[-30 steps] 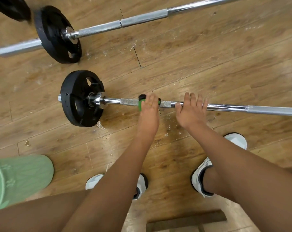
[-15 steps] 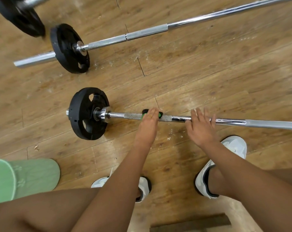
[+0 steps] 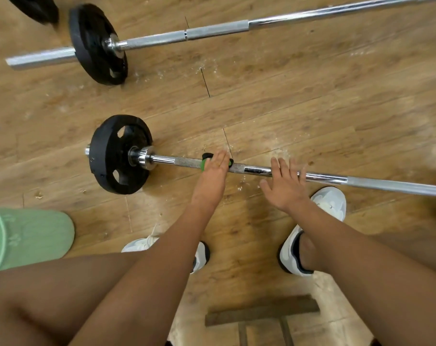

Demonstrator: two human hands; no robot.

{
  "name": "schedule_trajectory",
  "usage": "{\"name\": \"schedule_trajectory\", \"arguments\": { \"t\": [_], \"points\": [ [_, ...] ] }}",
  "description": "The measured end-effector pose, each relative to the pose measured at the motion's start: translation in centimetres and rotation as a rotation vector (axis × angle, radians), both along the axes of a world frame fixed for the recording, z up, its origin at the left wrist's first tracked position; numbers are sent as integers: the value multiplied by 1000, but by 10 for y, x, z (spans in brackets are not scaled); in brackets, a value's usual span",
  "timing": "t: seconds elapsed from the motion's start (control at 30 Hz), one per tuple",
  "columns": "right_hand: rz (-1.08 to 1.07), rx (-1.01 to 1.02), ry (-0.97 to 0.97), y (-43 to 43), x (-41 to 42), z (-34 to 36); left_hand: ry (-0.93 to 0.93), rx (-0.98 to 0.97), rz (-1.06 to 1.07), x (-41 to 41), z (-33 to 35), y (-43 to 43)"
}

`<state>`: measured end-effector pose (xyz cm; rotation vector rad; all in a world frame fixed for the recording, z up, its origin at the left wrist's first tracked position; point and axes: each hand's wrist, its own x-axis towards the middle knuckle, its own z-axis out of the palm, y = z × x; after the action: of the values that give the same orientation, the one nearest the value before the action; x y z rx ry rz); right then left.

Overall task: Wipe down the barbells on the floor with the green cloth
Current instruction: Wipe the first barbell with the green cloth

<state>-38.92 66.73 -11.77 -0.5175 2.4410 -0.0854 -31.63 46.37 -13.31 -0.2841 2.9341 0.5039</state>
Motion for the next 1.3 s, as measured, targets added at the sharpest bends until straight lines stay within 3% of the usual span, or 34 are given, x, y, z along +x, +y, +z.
{"name": "schedule_trajectory", "arguments": {
  "t": [0.27,0.7,0.87,1.0,1.2,1.3],
  "points": [
    [2,0,5,5,21,-2,-46,16,-103,22,-3,-7],
    [37,-33,61,10,24,-1,52,-10,67,20,-3,23],
    [74,-55,12,12,16,7,19,-33,-47,20,-2,6],
    [124,-44,-41,16,10,15,9,-11,235,17,5,-8],
    [41,-17,12,5,22,8,-5,27,44,15,11,23],
    [52,-47,10,8,22,7,21,55,168,12,10,19]
  ]
}}
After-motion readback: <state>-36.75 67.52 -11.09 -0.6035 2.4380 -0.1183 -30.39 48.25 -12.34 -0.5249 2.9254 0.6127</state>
